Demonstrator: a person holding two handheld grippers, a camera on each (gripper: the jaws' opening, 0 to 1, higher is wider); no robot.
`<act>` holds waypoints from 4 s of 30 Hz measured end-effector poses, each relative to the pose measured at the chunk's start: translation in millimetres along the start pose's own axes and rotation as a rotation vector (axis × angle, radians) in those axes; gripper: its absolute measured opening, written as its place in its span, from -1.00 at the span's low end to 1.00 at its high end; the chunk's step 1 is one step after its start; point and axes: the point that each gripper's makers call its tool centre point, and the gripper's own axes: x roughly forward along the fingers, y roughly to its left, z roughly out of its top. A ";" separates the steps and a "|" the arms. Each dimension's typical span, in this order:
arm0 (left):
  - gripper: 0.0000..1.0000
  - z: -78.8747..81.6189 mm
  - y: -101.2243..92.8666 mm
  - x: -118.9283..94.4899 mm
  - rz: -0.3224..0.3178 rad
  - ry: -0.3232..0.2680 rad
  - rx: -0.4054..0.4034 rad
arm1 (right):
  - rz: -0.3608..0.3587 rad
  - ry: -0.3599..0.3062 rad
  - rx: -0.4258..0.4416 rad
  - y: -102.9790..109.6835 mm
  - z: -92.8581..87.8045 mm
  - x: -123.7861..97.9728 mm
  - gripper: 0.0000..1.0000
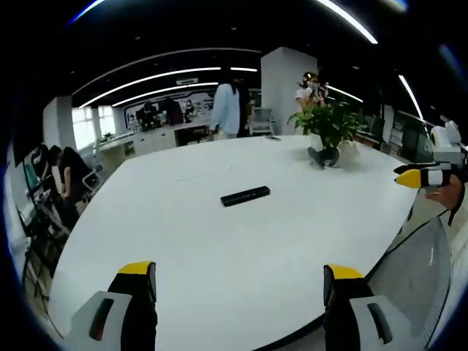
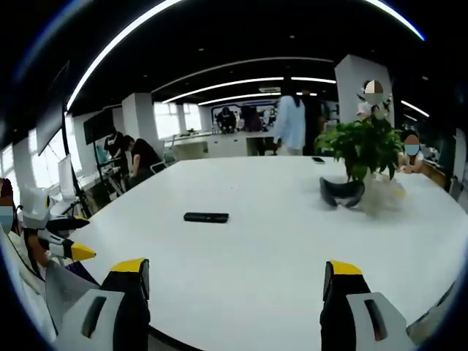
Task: Press the specified remote control buttons in sequence, fully releasing each button before pressing the next.
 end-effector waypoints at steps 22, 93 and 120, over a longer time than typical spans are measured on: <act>0.98 2.7 -0.9 1.0 -0.007 -0.003 0.007 | 0.005 -0.002 -0.007 0.4 3.2 1.3 0.98; 0.94 59.6 -9.3 40.2 -0.117 -0.036 0.133 | -0.003 -0.009 0.018 -2.9 7.4 0.9 0.93; 0.92 107.3 2.9 100.4 -0.203 -0.049 0.207 | -0.048 0.015 0.035 -12.7 10.4 9.9 0.91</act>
